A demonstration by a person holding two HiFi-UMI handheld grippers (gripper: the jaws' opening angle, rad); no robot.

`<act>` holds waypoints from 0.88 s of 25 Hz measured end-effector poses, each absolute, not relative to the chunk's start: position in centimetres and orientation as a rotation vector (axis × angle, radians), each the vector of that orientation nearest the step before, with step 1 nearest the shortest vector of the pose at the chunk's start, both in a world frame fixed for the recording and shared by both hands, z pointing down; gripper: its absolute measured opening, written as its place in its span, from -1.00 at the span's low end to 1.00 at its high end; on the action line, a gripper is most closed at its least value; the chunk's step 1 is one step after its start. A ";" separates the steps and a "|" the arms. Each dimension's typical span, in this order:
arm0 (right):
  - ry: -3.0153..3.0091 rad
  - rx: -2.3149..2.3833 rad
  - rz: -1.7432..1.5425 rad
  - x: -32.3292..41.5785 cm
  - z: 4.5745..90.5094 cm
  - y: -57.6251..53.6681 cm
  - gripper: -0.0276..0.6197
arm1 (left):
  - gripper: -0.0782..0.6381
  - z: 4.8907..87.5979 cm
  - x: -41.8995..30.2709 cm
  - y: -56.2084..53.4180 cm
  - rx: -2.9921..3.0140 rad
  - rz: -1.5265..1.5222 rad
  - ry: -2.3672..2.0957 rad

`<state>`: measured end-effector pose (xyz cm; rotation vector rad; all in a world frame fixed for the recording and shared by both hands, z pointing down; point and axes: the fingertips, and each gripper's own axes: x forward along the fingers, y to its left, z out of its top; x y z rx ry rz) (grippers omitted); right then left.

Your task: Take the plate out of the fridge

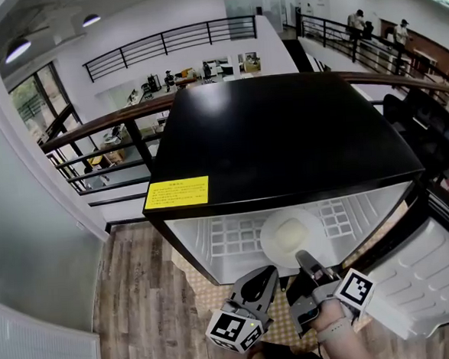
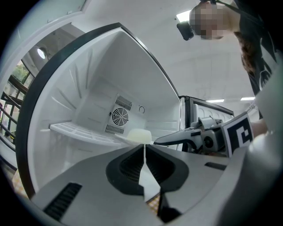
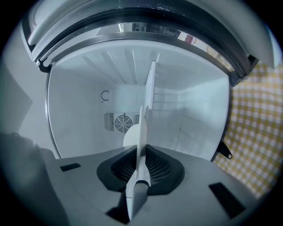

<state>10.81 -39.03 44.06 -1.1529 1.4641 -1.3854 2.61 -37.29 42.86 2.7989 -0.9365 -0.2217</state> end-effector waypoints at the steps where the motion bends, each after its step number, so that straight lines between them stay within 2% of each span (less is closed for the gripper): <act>1: 1.466 -1.149 -1.389 10.7 44.1 -38.9 -0.72 | -0.73 42.9 2.6 -37.3 2.797 -0.223 -0.936; 22: 1.437 -1.112 -1.384 10.8 44.1 -39.6 -0.74 | -0.73 43.0 1.9 -37.3 2.788 -0.213 -0.968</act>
